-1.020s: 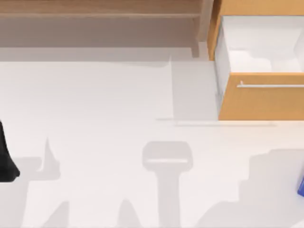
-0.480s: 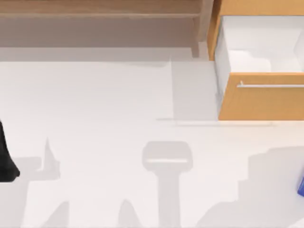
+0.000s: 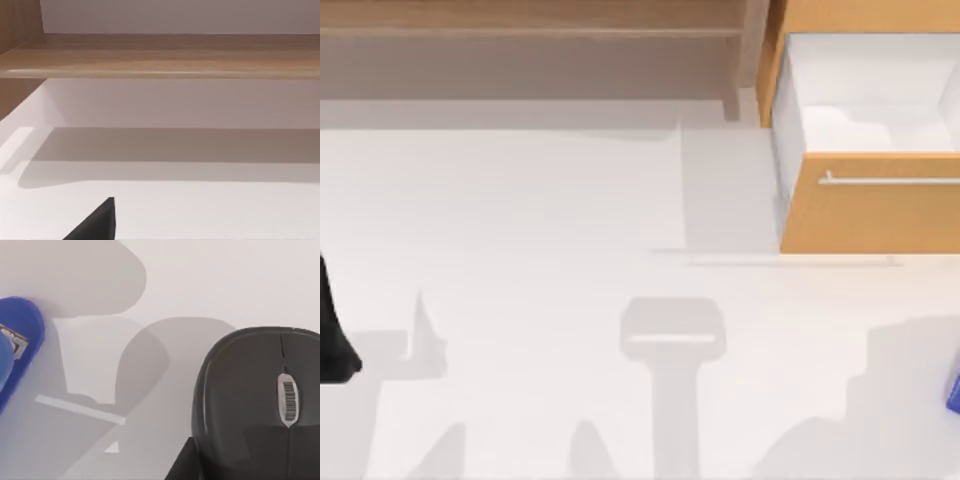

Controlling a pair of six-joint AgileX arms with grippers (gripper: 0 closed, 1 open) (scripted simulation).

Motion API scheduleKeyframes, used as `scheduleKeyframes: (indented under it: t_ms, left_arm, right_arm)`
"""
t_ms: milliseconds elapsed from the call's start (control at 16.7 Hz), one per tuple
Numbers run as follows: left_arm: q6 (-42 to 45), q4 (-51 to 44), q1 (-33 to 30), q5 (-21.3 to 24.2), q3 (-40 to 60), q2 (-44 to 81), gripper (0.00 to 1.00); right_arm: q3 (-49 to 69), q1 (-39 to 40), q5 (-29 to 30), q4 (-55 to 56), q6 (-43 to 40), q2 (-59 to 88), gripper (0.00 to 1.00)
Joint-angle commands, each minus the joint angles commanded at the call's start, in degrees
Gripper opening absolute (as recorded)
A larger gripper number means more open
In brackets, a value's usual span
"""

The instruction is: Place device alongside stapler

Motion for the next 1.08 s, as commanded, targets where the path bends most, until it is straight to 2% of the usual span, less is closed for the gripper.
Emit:
scheduleKeyframes:
  t_ms: [120, 900, 1080]
  left_arm:
    - [0.0, 0.0, 0.0, 0.0, 0.0, 0.0, 1.00]
    - [0.0, 0.0, 0.0, 0.0, 0.0, 0.0, 1.00]
    - [0.0, 0.0, 0.0, 0.0, 0.0, 0.0, 1.00]
  right_arm:
    - [0.0, 0.0, 0.0, 0.0, 0.0, 0.0, 0.00]
    - [0.0, 0.0, 0.0, 0.0, 0.0, 0.0, 0.98]
    - [0.0, 0.0, 0.0, 0.0, 0.0, 0.0, 1.00]
